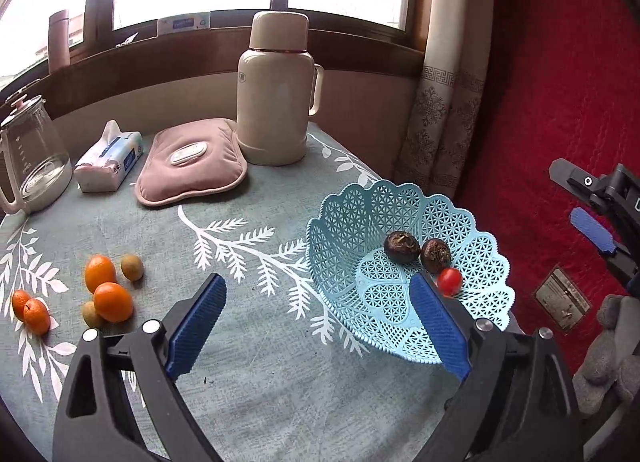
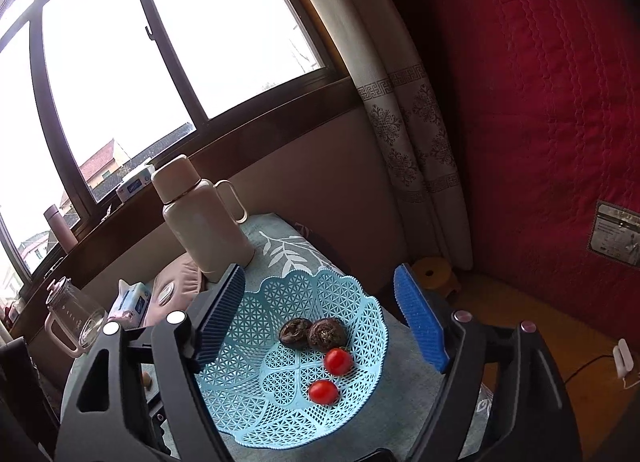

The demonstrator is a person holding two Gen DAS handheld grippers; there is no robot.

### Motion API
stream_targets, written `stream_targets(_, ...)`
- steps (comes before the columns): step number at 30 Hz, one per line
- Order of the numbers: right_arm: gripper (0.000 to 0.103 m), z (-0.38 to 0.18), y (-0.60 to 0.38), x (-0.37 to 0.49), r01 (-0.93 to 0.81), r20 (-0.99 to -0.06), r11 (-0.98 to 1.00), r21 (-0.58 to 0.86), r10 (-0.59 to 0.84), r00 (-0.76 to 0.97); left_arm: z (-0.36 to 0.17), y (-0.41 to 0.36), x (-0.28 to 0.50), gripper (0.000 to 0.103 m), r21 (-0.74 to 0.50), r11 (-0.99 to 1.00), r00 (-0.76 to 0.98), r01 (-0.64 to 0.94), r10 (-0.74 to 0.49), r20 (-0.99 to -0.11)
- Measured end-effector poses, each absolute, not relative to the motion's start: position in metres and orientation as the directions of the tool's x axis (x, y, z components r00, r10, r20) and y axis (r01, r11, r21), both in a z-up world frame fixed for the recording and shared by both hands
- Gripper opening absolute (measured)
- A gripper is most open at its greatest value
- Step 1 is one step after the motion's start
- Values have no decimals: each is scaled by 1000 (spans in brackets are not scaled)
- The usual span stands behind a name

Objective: Organize fruits
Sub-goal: 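Withdraw both open tools from the basket toward the oranges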

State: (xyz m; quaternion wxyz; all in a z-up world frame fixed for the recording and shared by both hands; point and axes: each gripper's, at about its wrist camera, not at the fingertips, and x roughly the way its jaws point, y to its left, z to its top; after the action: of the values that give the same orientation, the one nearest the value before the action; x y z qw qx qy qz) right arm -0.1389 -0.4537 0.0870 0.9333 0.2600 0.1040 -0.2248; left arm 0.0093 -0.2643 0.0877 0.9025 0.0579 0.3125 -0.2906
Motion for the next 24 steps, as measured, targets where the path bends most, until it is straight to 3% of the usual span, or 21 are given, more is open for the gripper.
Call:
stream_targets(8, 81, 93, -448, -145, 444, -285, 774, 450, -347, 894, 93, -253, 2, 92, -63, 836, 657, 545, -472, -587)
stream_targets(24, 100, 98, -429, -140, 314, -237, 828, 464, -226, 945, 95, -223, 2, 96, -72, 873, 694, 483, -432, -576)
